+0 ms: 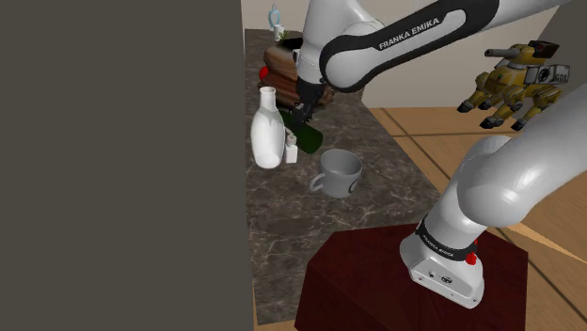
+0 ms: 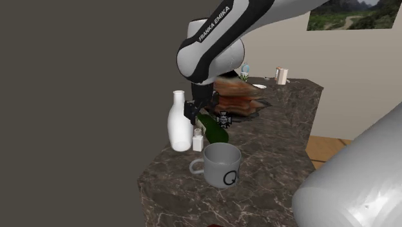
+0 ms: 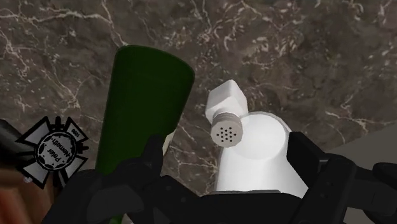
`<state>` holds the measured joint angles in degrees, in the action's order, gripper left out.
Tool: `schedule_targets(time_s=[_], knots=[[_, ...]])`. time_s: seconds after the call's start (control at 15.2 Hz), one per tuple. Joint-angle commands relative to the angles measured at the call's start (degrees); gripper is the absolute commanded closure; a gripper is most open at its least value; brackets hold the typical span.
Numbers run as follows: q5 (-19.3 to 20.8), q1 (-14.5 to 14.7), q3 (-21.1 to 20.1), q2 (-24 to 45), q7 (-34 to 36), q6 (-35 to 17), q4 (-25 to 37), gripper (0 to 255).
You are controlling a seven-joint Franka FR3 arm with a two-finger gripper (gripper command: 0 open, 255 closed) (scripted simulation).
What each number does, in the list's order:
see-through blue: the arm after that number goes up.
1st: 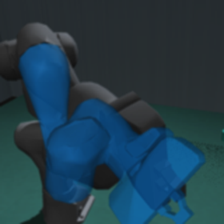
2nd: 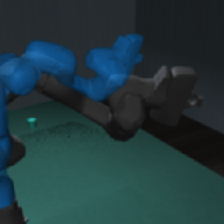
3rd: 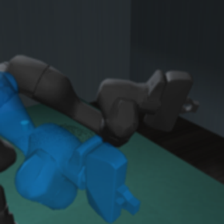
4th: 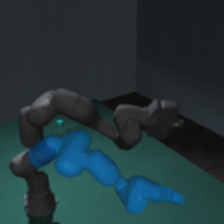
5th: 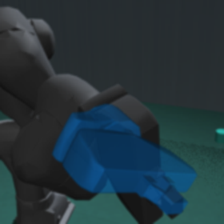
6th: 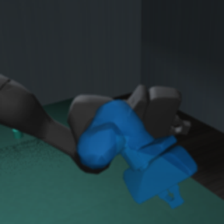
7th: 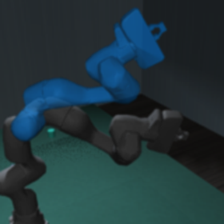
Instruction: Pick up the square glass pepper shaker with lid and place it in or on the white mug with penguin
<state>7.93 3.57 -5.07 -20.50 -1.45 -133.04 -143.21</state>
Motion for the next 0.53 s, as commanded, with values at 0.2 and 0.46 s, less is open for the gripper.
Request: schedule_targets(time_s=[0.2, 0.46], knots=[[1.57, -0.03, -0.66, 6.45, 0.17, -6.34, 0.21, 0], [2.56, -0.5, -0.64, 9.07, 0.84, -9.63, -0.49, 0]])
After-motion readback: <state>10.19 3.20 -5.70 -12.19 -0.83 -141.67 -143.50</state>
